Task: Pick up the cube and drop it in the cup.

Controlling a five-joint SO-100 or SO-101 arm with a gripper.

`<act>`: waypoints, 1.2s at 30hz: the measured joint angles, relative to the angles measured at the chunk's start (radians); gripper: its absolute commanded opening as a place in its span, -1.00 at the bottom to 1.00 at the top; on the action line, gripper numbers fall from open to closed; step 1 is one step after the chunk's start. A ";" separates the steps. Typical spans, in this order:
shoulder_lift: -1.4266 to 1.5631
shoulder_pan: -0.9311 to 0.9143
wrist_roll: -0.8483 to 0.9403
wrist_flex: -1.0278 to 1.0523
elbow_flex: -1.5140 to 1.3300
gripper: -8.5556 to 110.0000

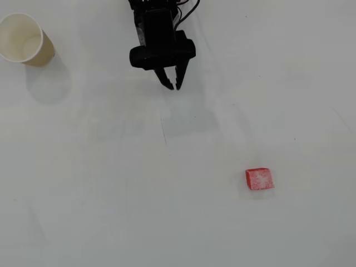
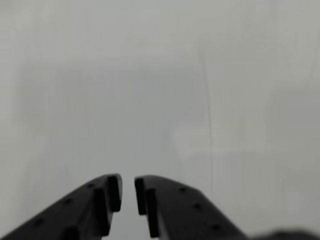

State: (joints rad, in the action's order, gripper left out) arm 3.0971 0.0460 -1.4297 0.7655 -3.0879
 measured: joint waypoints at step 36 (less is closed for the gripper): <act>0.000 0.051 0.000 -0.308 0.000 -0.86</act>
State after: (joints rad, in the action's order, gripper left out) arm 3.0971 0.0966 -1.4297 0.4571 -3.0879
